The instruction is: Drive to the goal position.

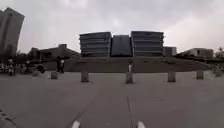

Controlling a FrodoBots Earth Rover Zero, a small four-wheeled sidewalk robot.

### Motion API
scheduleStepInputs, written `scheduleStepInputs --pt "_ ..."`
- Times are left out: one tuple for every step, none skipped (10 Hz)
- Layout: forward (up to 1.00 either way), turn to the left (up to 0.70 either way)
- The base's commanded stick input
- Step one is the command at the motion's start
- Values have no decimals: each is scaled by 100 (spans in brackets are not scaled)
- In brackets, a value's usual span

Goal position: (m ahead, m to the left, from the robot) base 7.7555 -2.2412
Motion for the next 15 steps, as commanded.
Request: scheduleStepInputs --pt "60 0" --pt "60 0" --pt "60 0" --pt "60 0" --pt "60 0" --pt "60 0" --pt "60 0" --pt "60 0" --pt "60 0" --pt "60 0" --pt "60 0" --pt "60 8" --pt "60 15" --pt "60 15" --pt "60 15"
